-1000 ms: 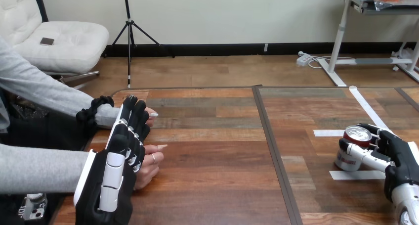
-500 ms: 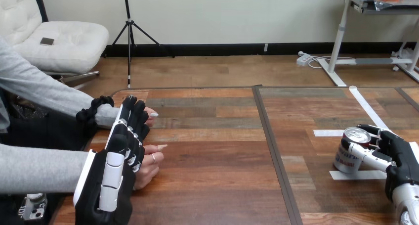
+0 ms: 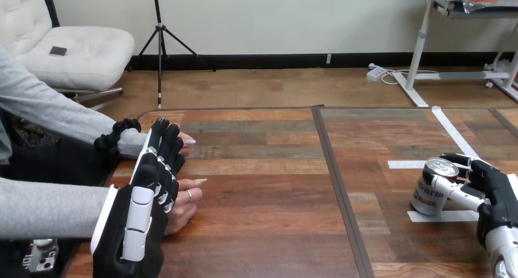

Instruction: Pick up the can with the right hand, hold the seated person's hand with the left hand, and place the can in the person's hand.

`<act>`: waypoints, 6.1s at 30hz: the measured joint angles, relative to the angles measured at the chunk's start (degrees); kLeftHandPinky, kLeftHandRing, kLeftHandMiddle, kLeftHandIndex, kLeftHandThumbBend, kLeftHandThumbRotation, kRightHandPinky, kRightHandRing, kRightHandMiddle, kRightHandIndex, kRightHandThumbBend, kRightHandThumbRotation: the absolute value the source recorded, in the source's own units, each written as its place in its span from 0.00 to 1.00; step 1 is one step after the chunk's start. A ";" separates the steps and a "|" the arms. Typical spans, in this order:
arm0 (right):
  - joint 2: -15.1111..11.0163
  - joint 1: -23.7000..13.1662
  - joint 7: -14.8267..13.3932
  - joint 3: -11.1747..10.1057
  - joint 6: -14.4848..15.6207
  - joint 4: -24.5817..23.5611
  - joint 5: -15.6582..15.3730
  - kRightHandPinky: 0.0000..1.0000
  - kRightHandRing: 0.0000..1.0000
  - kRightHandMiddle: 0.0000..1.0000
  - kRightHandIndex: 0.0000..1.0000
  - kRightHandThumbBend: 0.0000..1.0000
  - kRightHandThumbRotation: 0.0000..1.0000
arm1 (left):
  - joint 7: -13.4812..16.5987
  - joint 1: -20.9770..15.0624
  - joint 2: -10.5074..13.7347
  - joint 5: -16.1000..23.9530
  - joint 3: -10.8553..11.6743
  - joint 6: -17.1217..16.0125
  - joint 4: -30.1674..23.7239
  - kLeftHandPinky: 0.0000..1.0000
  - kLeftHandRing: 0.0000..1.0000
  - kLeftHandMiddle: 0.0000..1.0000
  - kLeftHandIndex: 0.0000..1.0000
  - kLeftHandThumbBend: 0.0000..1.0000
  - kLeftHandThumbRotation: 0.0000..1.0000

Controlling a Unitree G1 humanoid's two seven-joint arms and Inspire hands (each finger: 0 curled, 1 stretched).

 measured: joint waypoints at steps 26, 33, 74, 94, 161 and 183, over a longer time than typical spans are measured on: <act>0.00 0.00 -1.63 0.39 -0.32 0.00 -1.30 0.50 0.55 0.57 0.58 0.62 0.00 | 0.31 0.00 0.02 0.21 0.01 0.33 -0.21 1.00 1.00 1.00 1.00 0.62 0.94; 0.00 0.00 -1.83 0.24 -0.32 -0.01 -1.12 0.46 0.51 0.54 0.55 0.68 0.00 | 0.31 0.00 0.00 0.21 0.01 0.32 -0.21 1.00 1.00 1.00 1.00 0.62 0.95; 0.06 0.07 -2.87 0.32 -2.49 0.08 -1.72 0.36 0.39 0.44 0.43 0.86 0.00 | -0.28 0.00 0.00 -0.06 0.06 -0.03 -0.20 1.00 1.00 1.00 1.00 0.61 0.95; 0.07 0.08 -2.87 0.26 -2.90 0.08 -1.45 0.35 0.38 0.44 0.43 0.84 0.00 | -0.61 0.00 0.00 -0.27 0.07 -0.04 -0.20 1.00 1.00 1.00 1.00 0.61 0.94; -0.12 0.11 2.26 2.33 -16.64 -4.77 -4.26 0.28 0.31 0.40 0.41 0.87 0.00 | 0.44 0.00 -0.01 0.39 0.25 -0.04 -0.15 1.00 1.00 1.00 0.99 0.59 0.91; -0.10 0.11 3.58 2.36 -16.97 -8.32 -3.90 0.26 0.31 0.40 0.40 0.86 0.00 | 2.82 -0.31 0.09 4.76 0.80 -1.78 0.03 1.00 1.00 1.00 0.97 0.61 0.85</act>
